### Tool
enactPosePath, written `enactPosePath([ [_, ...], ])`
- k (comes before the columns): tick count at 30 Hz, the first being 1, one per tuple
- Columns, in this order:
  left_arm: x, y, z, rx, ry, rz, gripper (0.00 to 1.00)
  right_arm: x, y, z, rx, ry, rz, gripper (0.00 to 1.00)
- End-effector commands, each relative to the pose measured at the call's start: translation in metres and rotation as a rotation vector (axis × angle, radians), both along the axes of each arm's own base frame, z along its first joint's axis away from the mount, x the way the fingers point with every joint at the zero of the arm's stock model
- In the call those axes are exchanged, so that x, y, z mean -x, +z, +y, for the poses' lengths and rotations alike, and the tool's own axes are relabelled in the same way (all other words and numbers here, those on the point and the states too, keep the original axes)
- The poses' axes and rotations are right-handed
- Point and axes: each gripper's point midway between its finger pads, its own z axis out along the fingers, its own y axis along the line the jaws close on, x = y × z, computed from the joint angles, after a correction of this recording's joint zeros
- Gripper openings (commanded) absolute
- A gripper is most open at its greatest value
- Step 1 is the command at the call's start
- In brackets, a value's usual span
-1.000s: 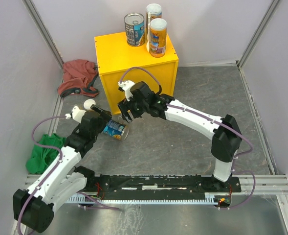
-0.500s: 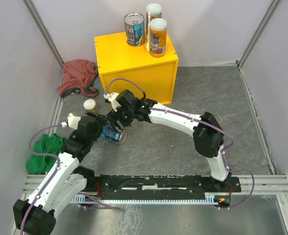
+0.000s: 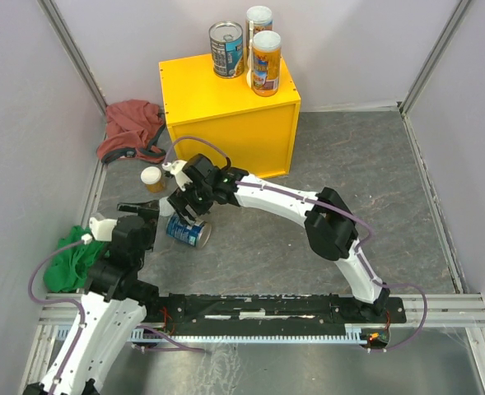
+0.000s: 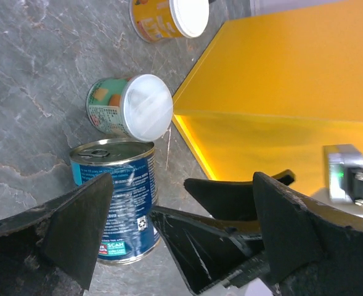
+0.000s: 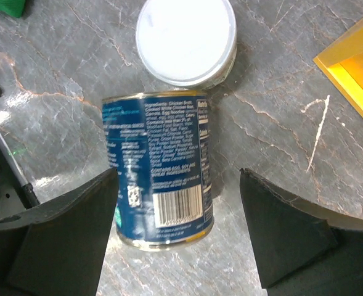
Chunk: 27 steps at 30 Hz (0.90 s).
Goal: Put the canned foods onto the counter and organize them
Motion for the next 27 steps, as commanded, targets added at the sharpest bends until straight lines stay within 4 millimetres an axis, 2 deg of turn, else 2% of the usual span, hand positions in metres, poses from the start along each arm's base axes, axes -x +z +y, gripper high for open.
enactPosePath([
  [1,0.015,0.0,0.024,0.066,0.166,-0.026,1.0,0.001,0.01,0.021,-0.032,0.017,-0.031,0.87],
  [9,0.029,0.007,0.037,0.069,0.222,-0.047,0.99,0.02,-0.008,0.039,-0.003,0.058,-0.007,0.87],
  [16,0.038,0.012,0.043,0.071,0.242,-0.063,0.99,0.026,-0.025,0.051,0.025,0.069,0.023,0.88],
  [27,0.042,0.018,0.048,0.056,0.254,-0.076,0.99,0.047,-0.063,0.052,0.098,0.109,0.071,0.89],
])
